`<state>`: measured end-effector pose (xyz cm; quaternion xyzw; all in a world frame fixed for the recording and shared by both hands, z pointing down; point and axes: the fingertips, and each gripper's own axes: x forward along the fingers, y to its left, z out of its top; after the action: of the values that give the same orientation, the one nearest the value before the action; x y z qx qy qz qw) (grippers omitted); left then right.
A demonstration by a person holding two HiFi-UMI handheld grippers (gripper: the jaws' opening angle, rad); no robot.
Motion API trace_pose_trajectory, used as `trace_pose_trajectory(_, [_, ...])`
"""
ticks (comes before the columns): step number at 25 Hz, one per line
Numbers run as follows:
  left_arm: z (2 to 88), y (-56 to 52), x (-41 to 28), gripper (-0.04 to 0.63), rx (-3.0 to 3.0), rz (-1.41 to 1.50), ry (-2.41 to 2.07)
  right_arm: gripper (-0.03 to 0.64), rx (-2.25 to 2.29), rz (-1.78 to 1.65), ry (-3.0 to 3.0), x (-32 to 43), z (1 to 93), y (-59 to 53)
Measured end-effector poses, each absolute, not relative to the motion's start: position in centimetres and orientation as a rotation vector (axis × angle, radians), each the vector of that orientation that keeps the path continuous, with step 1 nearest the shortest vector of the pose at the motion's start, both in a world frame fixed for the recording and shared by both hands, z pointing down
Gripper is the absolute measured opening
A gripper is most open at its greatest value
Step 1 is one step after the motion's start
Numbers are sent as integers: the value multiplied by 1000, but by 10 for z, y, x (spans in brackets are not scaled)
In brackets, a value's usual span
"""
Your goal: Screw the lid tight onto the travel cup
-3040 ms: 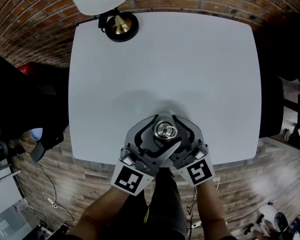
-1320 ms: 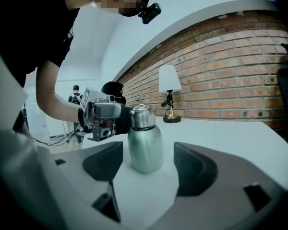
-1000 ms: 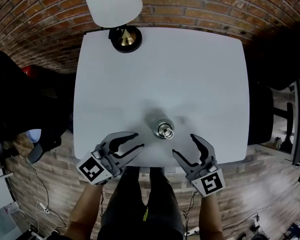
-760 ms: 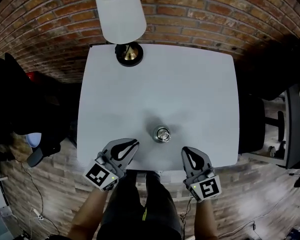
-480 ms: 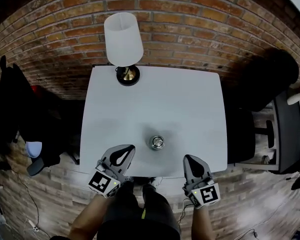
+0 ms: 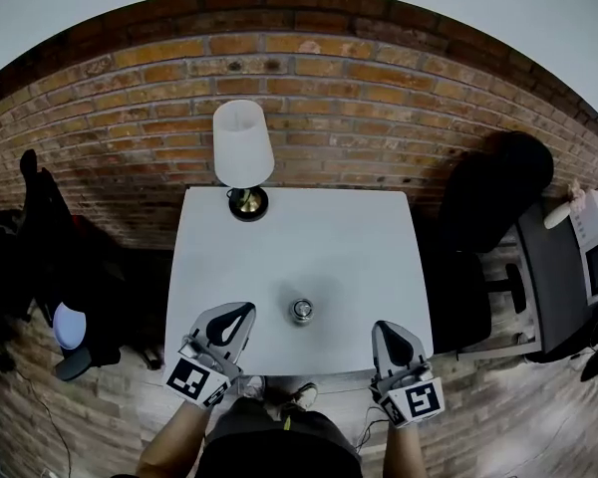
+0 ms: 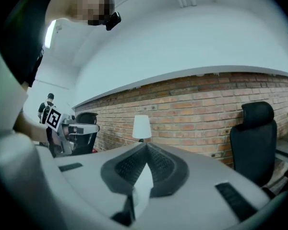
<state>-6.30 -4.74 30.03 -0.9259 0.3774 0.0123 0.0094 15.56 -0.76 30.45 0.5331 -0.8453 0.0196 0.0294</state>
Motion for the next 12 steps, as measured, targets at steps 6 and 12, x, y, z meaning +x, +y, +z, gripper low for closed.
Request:
trace_pose_trajectory(6, [255, -42, -72, 25, -2830, 129, 1163, 14, 1644, -28, -2642, 145, 263, 1])
trace_pose_trajectory(12, [228, -36, -78, 25, -2792, 177, 1182, 14, 1706, -94, -2657, 153, 229, 5])
